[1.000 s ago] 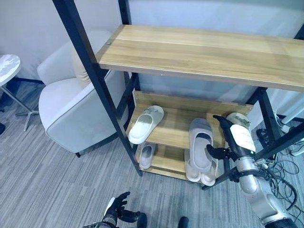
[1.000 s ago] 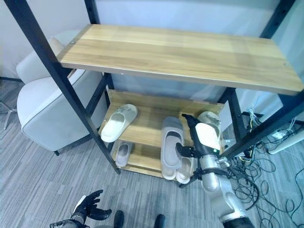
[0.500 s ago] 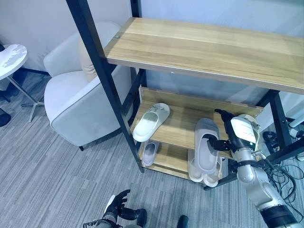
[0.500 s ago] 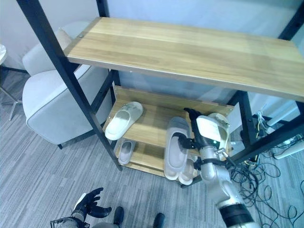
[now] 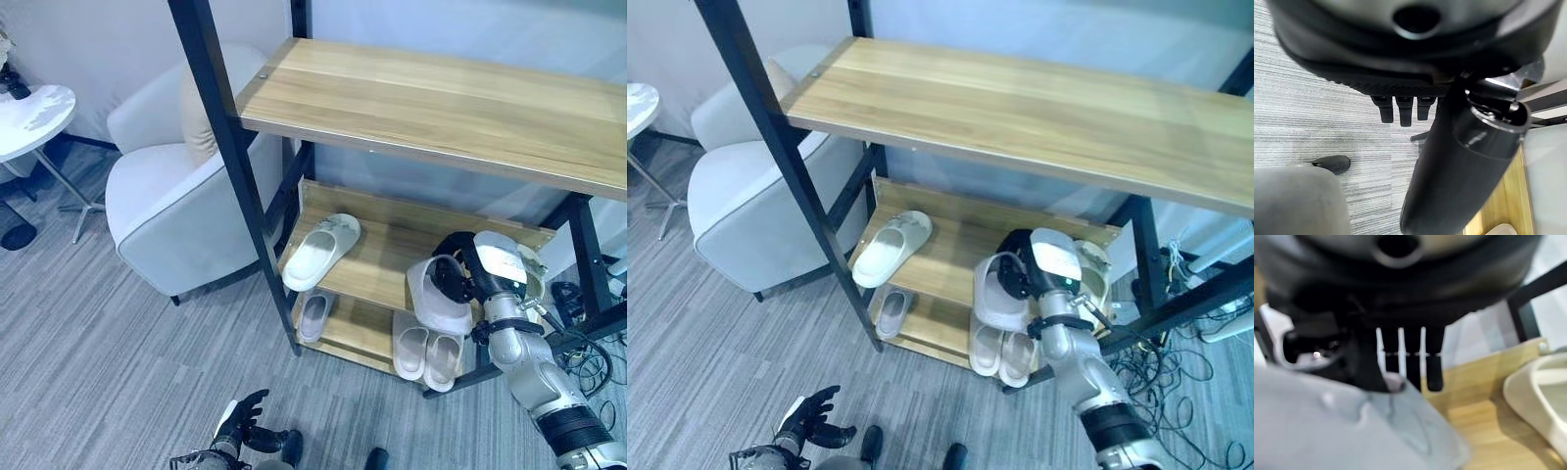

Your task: Arrange the slippers neatly on the shoe rack.

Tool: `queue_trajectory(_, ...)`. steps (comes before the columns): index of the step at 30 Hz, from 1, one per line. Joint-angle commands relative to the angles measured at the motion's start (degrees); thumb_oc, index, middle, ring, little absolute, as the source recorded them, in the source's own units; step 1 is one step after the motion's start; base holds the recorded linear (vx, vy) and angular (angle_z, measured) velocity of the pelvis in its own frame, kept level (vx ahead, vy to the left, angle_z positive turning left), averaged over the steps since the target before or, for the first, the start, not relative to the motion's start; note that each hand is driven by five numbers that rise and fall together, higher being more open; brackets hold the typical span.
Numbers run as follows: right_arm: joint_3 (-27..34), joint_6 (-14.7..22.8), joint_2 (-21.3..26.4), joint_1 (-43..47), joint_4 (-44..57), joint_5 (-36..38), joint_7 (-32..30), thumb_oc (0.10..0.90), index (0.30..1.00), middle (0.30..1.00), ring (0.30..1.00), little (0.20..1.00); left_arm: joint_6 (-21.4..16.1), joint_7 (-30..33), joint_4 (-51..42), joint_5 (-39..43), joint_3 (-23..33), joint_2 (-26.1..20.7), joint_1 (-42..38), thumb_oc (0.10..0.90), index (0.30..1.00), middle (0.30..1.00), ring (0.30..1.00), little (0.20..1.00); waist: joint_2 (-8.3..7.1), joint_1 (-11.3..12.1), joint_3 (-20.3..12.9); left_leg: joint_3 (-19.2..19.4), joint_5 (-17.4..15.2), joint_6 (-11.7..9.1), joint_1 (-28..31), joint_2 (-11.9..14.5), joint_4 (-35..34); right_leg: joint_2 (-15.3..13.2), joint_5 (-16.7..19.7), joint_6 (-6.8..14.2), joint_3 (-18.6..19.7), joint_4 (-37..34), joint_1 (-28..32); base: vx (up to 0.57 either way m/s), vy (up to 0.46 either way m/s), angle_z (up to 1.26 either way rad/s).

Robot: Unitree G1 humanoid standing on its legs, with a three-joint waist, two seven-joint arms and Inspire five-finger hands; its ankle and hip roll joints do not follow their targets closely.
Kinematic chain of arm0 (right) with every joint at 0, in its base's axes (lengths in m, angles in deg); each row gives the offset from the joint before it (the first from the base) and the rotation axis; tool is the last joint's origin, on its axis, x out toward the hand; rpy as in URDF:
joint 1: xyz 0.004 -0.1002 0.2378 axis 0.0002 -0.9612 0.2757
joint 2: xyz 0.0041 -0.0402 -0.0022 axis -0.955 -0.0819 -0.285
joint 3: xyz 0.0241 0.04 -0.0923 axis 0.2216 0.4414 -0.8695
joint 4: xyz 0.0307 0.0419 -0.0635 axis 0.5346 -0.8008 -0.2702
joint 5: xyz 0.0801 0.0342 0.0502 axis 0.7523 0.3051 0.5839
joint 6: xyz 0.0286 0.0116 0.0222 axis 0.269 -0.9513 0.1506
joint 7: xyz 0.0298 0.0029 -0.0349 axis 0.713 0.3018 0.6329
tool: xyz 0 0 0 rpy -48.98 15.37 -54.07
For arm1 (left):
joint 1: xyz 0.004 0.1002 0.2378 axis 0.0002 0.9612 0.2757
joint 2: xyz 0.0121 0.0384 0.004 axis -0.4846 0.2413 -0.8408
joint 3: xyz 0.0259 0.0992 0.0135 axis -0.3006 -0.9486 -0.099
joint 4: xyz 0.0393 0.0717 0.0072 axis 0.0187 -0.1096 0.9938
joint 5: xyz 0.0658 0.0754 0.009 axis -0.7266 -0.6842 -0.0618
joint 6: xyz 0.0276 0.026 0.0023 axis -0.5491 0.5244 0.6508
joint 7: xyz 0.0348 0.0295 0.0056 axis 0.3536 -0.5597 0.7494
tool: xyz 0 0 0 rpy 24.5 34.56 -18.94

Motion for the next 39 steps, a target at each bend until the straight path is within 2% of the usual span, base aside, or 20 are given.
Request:
queue_trajectory(1,1.36,2.10,5.81,3.20,5.47,0.14,-2.24,0.400,0.300,0.300,0.300,0.300,-2.49,-0.48,-0.31,-0.54,-3.01,-0.29,0.57,0.800,0.900,0.900,0.900,0.900,0.63,1.36,-5.13,-2.91,-1.22,-3.51,-2.19,-0.46,0.15,-0.41,-2.25,3.74,2.76,0.34,-0.89,0.00,0.000,0.00)
queue_trajectory(7,3.28,3.82,3.88,-0.12,11.66,1.76,-1.15,0.400,0.300,0.300,0.300,0.300,-2.23,-0.62,-0.48,-0.62,-2.45,0.01,0.98,0.800,0.900,0.900,0.900,0.900,1.08,0.73,-5.73,-2.33,-1.40,-3.47,-1.39,-0.26,0.15,-0.51,-2.21,3.71,3.29,0.34,-0.45,0.00,-0.002,-0.02)
queue_trajectory(11,5.30,7.20,1.42,-4.54,20.37,5.51,1.29,0.400,0.300,0.300,0.300,0.300,-1.94,-0.94,-0.81,-0.60,-1.47,0.54,1.45,0.800,0.900,0.900,0.900,0.900,1.32,-0.19,-6.25,-1.57,-1.64,-3.41,-0.58,-0.11,0.15,-0.44,-2.28,3.70,3.81,0.34,-0.05,-0.01,-0.007,-0.05)
queue_trajectory(19,6.51,10.96,-2.04,-11.78,29.35,12.55,6.97,0.400,0.300,0.300,0.300,0.300,-1.62,-1.18,-0.28,-0.78,-0.76,1.41,0.94,0.800,0.900,0.900,0.900,0.900,1.62,-1.98,-6.72,-0.83,-1.93,-3.23,0.41,-0.11,0.15,-0.33,-2.27,3.50,4.87,0.34,0.52,-0.02,-0.012,-0.10)
queue_trajectory(30,4.24,13.26,-2.22,-17.49,32.47,18.45,14.00,0.400,0.300,0.300,0.300,0.300,-2.10,-1.53,-0.50,-1.14,-0.98,1.39,0.47,0.800,0.900,0.900,0.900,0.900,1.96,-3.65,-6.39,-0.69,-2.19,-3.23,1.29,-0.30,0.15,-0.40,-2.54,3.14,4.98,0.34,1.45,-0.01,-0.010,-0.08)
queue_trajectory(39,0.22,13.06,0.76,-18.68,29.26,19.37,19.06,0.400,0.300,0.300,0.300,0.300,-2.44,-2.48,-0.61,-1.82,-1.39,0.97,0.18,0.800,0.900,0.900,0.900,0.900,1.55,-3.74,-5.73,-0.98,-2.61,-2.96,1.80,-0.24,0.15,-0.21,-2.69,2.93,4.96,0.34,2.12,0.00,0.000,0.00)
